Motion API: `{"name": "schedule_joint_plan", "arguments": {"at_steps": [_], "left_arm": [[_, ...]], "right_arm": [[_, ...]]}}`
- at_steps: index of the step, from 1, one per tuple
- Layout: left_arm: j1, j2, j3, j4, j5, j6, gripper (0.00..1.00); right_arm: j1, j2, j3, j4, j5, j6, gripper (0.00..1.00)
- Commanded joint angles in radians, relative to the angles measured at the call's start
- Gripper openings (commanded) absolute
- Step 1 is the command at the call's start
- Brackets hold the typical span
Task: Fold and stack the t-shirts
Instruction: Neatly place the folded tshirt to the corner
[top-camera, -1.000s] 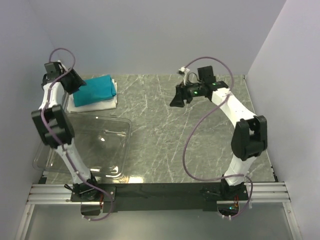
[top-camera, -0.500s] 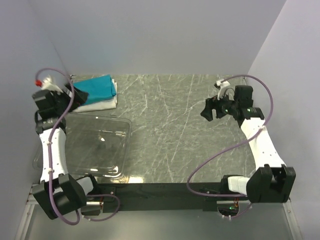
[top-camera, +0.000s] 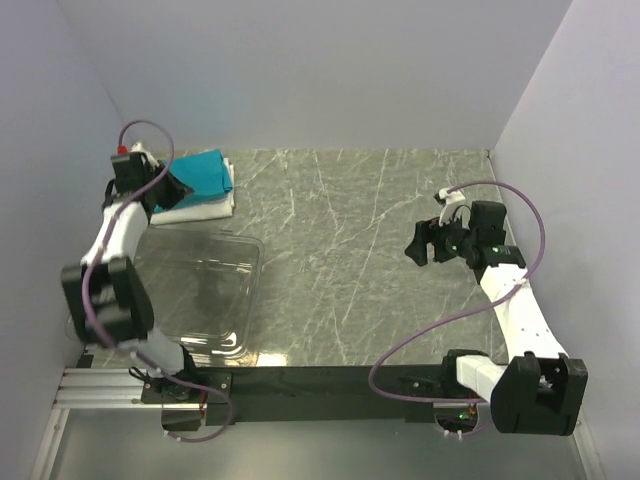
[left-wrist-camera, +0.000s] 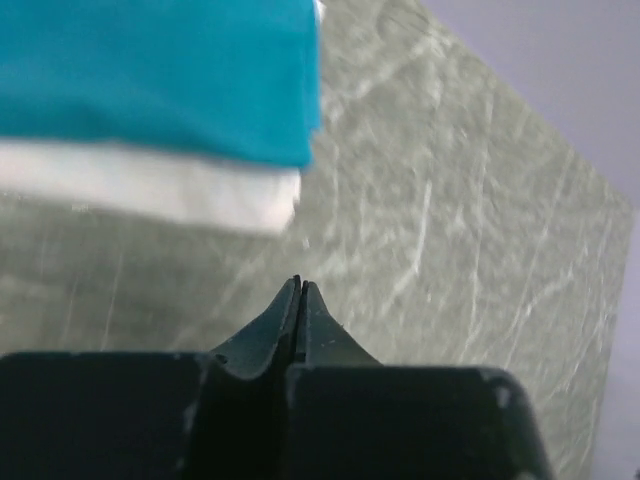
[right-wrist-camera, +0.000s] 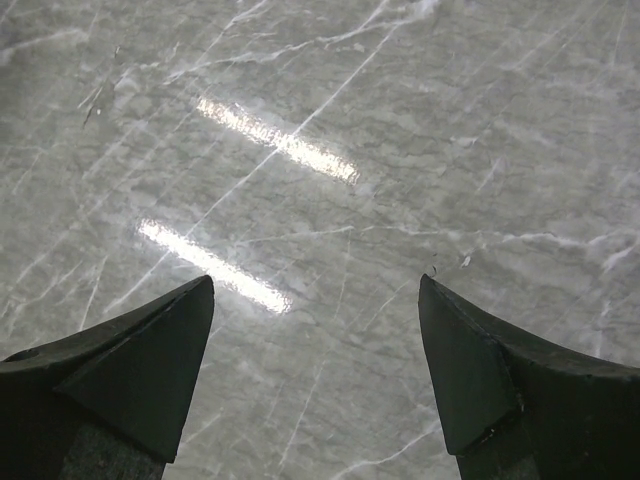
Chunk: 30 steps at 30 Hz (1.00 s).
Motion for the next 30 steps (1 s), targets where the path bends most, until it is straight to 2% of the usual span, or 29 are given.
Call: {"name": "schedule_joint_plan", "arguments": {"at_steps": [1, 5, 10, 13, 19, 23, 30], "left_arm": [[0.003, 0.178, 0.185, 0.069, 0.028, -0.075, 0.00], [0.004, 0.400, 0.382, 0.004, 0.042, -0.073, 0.00], [0.003, 0.523, 0.515, -0.097, 0.019, -0.049, 0.00], [0.003, 0.587, 0.532, -0.147, 0.002, -0.036, 0.01], [0.004, 0.631, 0.444, -0.112, 0.004, -0.053, 0.00], [0.004, 0.660, 0.437, -0.114, 0.009, -0.053, 0.00], [0.003, 0.609, 0.489, -0.045, 0.088, -0.044, 0.03]], "right_arm": [[0.002, -0.043, -0.013, 0.060, -0.011, 0.028, 0.89], [0.004, -0.044, -0.006, 0.059, 0.011, 0.031, 0.89], [0.002, -0.031, 0.005, 0.065, 0.043, 0.029, 0.89], [0.001, -0.019, 0.004, 0.071, 0.058, 0.031, 0.89], [-0.001, 0.002, 0.014, 0.071, 0.077, 0.029, 0.89], [-0.004, 0.012, 0.013, 0.076, 0.083, 0.032, 0.89], [-0.006, 0.025, 0.021, 0.076, 0.086, 0.031, 0.89]]}}
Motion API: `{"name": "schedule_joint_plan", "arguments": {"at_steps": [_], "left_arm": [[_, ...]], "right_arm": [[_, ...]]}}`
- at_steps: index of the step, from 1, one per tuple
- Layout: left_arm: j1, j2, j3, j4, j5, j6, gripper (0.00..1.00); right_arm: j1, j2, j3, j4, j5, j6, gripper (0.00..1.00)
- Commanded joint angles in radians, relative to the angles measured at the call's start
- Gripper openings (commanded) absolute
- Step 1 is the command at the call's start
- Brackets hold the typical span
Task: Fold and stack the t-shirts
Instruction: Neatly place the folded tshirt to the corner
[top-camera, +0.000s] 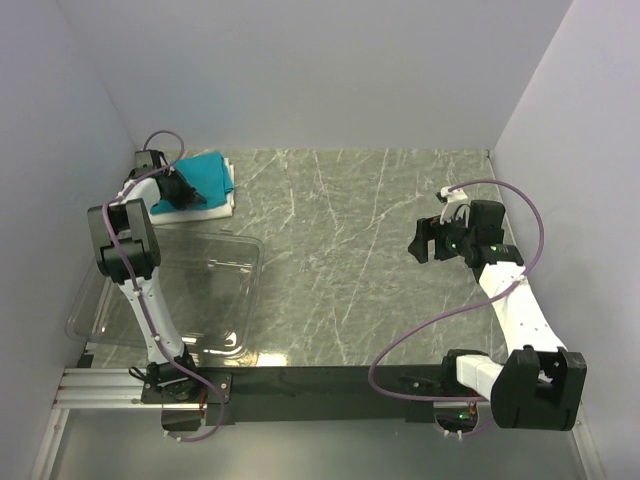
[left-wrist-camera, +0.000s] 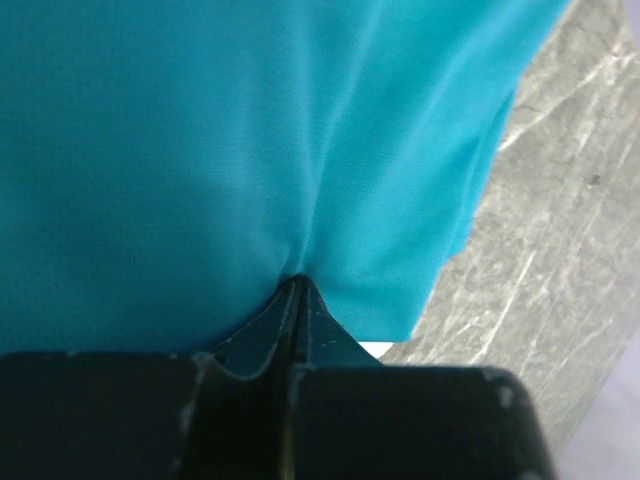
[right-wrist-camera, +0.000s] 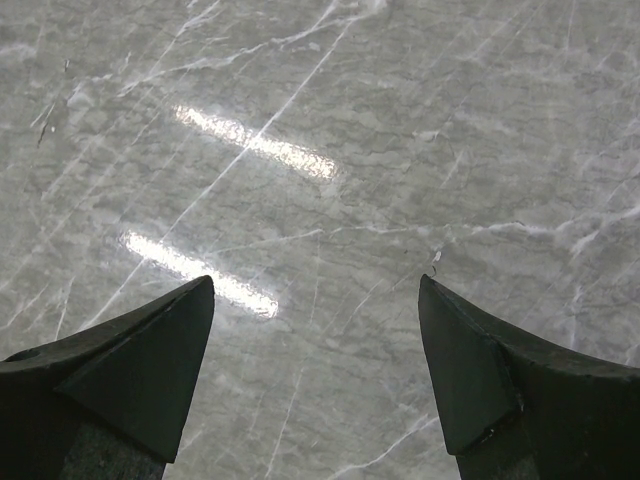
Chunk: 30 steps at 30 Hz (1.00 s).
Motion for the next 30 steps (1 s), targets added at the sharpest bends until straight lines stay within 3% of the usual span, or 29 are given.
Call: {"name": "schedule_joint_plan", "arguments": {"at_steps": [1, 5, 8, 14, 18, 23, 30], "left_arm": [[0.003, -0.057, 0.068, 0.049, 0.066, 0.007, 0.06], [0.032, -0.128, 0.108, 0.065, 0.080, -0.044, 0.22], [0.089, -0.150, 0.077, 0.104, 0.101, -0.110, 0.24], [0.164, -0.094, 0.096, 0.079, 0.066, -0.134, 0.18], [0.169, -0.015, 0.187, 0.004, 0.048, -0.121, 0.13], [0.167, 0.078, 0.278, -0.123, -0.063, -0.102, 0.08], [0.170, 0.138, 0.385, -0.250, -0.219, -0.099, 0.09]], "right_arm": [[-0.006, 0.006, 0.035, 0.034, 0.008, 0.000, 0.89], [-0.006, 0.009, 0.032, 0.041, 0.008, 0.002, 0.89], [-0.006, 0.010, 0.024, 0.052, 0.006, 0.005, 0.89], [-0.007, 0.019, 0.024, 0.057, 0.005, 0.005, 0.89], [-0.007, 0.029, 0.030, 0.057, 0.006, 0.005, 0.89], [-0.009, 0.036, 0.038, 0.054, 0.009, 0.006, 0.89], [-0.012, 0.033, 0.042, 0.046, 0.009, 0.006, 0.89]]}}
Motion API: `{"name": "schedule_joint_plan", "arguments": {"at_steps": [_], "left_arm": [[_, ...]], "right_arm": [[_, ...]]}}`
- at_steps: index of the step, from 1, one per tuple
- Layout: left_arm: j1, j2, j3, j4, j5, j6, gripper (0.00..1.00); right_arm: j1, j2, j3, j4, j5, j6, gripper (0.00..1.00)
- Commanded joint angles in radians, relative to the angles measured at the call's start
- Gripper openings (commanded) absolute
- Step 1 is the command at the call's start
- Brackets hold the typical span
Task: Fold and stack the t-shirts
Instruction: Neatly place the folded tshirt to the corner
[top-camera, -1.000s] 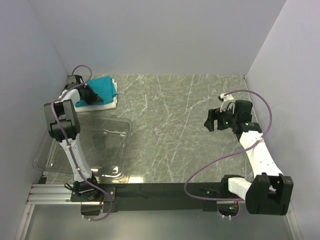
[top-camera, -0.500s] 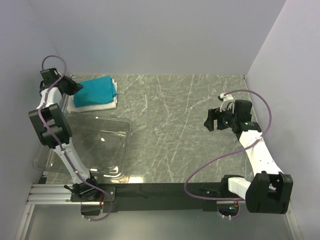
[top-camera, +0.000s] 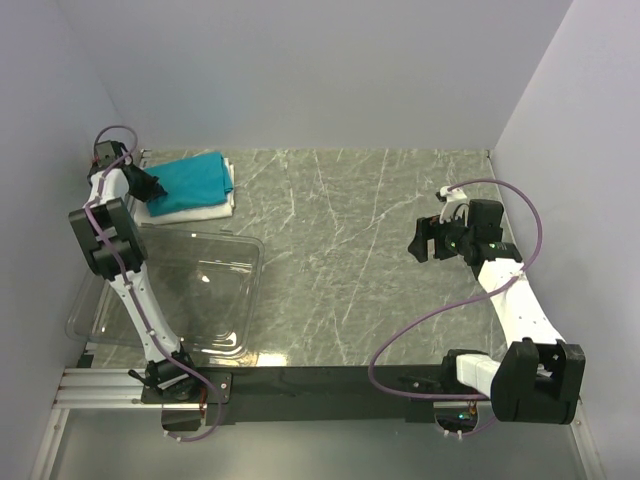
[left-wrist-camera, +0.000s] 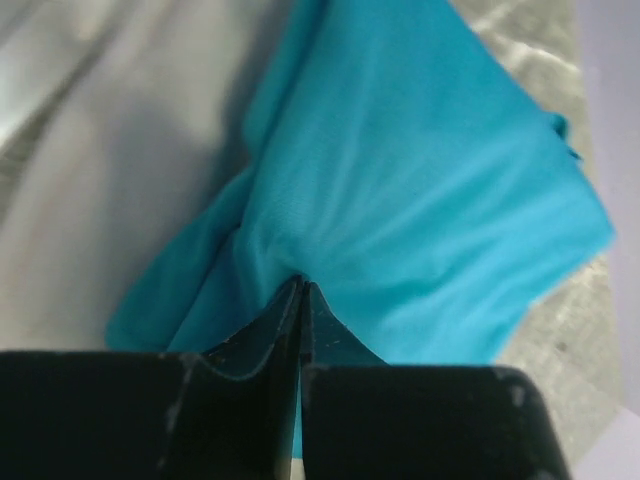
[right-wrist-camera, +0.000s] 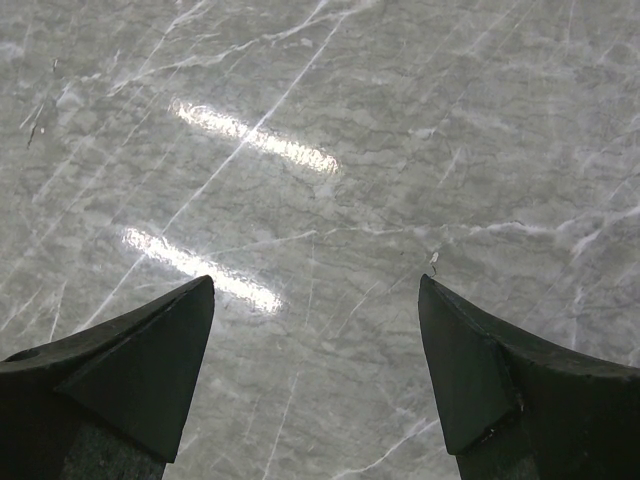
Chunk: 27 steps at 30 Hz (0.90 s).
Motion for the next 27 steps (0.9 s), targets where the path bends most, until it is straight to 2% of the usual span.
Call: {"name": "schedule_joint_plan", "arguments": {"at_steps": [1, 6, 9, 10, 12, 13, 15, 16, 18, 19, 21, 22, 23, 25, 27], "left_arm": [[0.005, 0.000, 0.077, -0.067, -0.090, 0.010, 0.09], [0.005, -0.009, 0.120, -0.040, -0.015, 0.022, 0.19], [0.002, -0.068, 0.134, -0.008, 0.052, 0.037, 0.24], [0.004, -0.125, 0.130, 0.008, 0.071, 0.055, 0.30], [-0.002, -0.208, 0.075, 0.070, 0.112, 0.078, 0.31], [-0.007, -0.304, 0.045, 0.090, 0.123, 0.107, 0.35], [-0.013, -0.412, -0.082, 0.170, 0.140, 0.126, 0.48], [-0.015, -0.518, -0.134, 0.198, 0.160, 0.141, 0.62], [-0.019, -0.625, -0.281, 0.251, 0.180, 0.166, 0.68], [-0.019, -0.729, -0.332, 0.267, 0.209, 0.187, 0.75], [-0.021, -0.833, -0.484, 0.304, 0.264, 0.189, 0.83], [-0.021, -0.930, -0.530, 0.334, 0.295, 0.181, 0.97], [-0.024, -0.978, -0.623, 0.348, 0.336, 0.172, 0.99], [-0.059, -1.114, -0.708, 0.354, 0.346, 0.192, 0.99], [-0.117, -1.190, -0.801, 0.332, 0.292, 0.229, 0.99]], "right_arm": [[-0.007, -0.003, 0.043, 0.031, 0.004, 0.003, 0.89], [-0.009, -0.001, 0.055, 0.020, -0.002, -0.001, 0.88], [-0.007, -0.009, 0.066, 0.007, -0.004, -0.006, 0.88], [-0.007, -0.010, 0.070, 0.003, -0.004, -0.010, 0.89], [-0.007, -0.018, 0.081, -0.012, 0.000, -0.018, 0.89], [-0.009, -0.023, 0.086, -0.015, 0.004, -0.024, 0.89], [-0.009, -0.027, 0.095, -0.026, 0.009, -0.029, 0.89], [-0.012, -0.027, 0.098, -0.030, 0.013, -0.030, 0.89], [-0.013, -0.036, 0.106, -0.035, 0.024, -0.026, 0.89], [-0.016, -0.042, 0.107, -0.038, 0.027, -0.021, 0.89], [-0.018, -0.049, 0.115, -0.035, 0.064, 0.000, 0.90], [-0.018, -0.050, 0.119, -0.035, 0.087, 0.029, 0.91], [-0.018, -0.055, 0.130, -0.036, 0.123, 0.042, 0.91], [-0.019, -0.064, 0.133, -0.026, 0.174, 0.101, 0.92], [-0.019, -0.067, 0.138, -0.016, 0.228, 0.135, 0.92]]}}
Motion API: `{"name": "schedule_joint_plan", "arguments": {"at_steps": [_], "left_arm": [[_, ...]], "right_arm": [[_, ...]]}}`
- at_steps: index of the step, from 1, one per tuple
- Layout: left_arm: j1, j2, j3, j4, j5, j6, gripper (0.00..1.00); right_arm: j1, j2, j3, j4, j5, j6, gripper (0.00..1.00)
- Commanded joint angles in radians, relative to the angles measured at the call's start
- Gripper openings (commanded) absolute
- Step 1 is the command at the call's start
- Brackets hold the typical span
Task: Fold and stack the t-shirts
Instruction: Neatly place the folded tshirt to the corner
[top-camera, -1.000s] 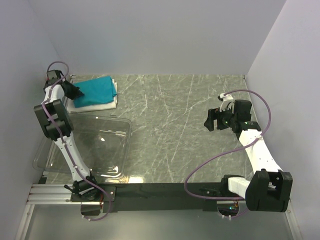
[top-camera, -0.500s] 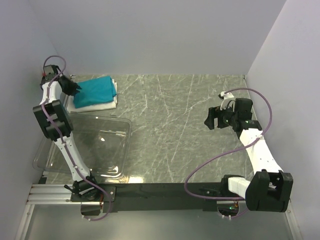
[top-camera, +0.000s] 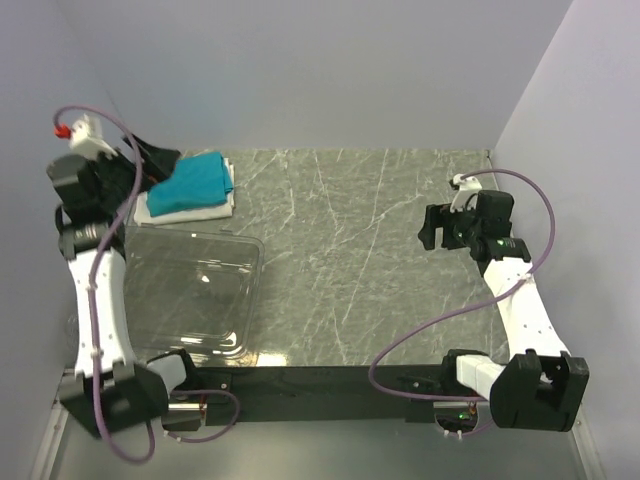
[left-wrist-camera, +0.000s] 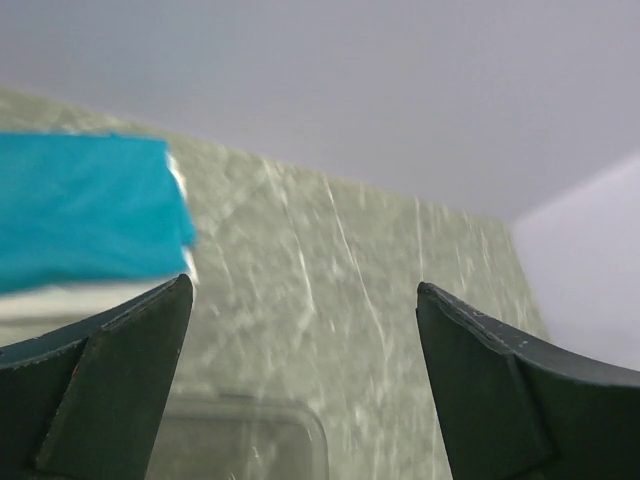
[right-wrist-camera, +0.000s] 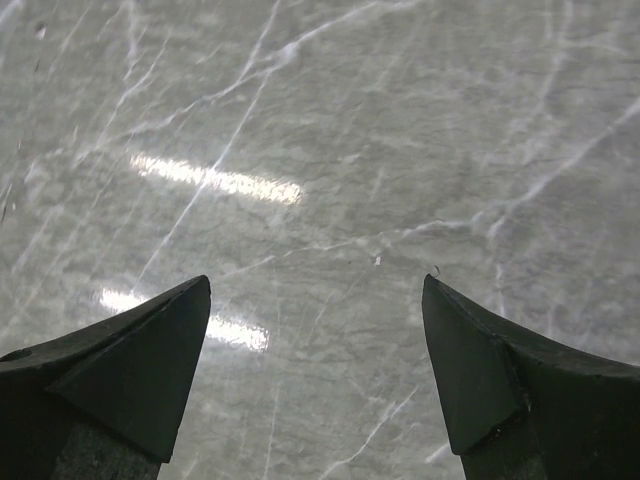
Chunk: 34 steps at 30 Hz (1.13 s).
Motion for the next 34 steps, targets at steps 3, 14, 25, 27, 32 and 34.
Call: {"name": "schedule_joint_plan", "arguments": {"at_steps": [3, 14, 25, 27, 32, 34], "left_arm": [[-0.137, -0.145, -0.218, -0.081, -0.066, 0.151, 0.99], [-0.192, -0.389, -0.434, -0.194, -0.198, 0.222, 0.99], [-0.195, -0.402, -0.424, -0.227, -0.221, 0.219, 1.00], [-0.194, -0.401, -0.422, -0.227, -0.226, 0.220, 0.99], [-0.194, -0.398, -0.422, -0.237, -0.244, 0.223, 0.99], [-0.195, -0.396, -0.419, -0.237, -0.253, 0.220, 0.99]], "right_arm": [[-0.008, -0.041, 0.061, 0.038, 0.147, 0.132, 0.93], [-0.008, -0.071, 0.032, 0.071, 0.171, 0.181, 0.96], [-0.008, -0.091, 0.009, 0.082, 0.196, 0.183, 0.96], [-0.008, -0.089, 0.005, 0.087, 0.206, 0.184, 0.96], [-0.008, -0.091, -0.005, 0.108, 0.252, 0.183, 0.96], [-0.008, -0.094, -0.009, 0.125, 0.283, 0.184, 0.98]]}}
